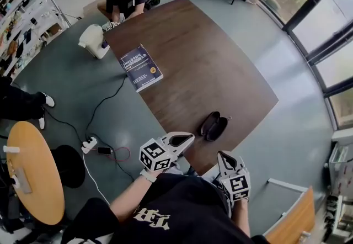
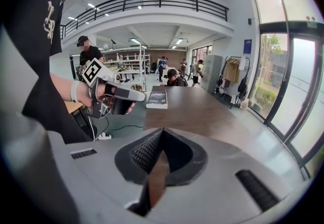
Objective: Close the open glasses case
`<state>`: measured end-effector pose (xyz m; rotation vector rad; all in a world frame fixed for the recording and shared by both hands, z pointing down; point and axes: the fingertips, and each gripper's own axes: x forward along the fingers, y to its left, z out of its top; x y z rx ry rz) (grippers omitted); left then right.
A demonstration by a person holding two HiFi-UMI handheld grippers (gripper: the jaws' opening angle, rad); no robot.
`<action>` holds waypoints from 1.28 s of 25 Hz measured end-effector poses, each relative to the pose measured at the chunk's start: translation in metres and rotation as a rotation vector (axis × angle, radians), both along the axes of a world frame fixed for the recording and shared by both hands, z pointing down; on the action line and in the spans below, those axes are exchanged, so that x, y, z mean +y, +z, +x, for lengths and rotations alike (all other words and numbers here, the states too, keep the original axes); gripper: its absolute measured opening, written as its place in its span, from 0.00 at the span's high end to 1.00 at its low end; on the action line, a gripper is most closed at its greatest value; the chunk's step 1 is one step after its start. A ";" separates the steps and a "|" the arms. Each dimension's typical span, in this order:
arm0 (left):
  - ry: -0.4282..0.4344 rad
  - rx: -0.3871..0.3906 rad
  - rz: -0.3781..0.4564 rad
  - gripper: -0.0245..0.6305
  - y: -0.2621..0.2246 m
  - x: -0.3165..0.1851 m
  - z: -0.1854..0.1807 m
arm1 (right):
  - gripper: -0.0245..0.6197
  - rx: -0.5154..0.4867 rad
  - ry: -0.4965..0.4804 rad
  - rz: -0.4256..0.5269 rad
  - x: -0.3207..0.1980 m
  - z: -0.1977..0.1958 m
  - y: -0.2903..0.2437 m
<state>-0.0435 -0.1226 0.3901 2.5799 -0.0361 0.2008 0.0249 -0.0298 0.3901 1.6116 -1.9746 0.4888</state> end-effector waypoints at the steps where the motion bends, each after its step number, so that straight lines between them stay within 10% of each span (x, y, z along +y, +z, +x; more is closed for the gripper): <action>1: 0.003 -0.003 -0.001 0.95 0.002 -0.001 0.003 | 0.98 0.004 0.002 -0.005 0.001 0.002 0.002; 32: 0.080 -0.250 0.025 0.95 0.108 -0.020 0.134 | 0.98 0.006 -0.100 -0.078 -0.041 0.124 0.124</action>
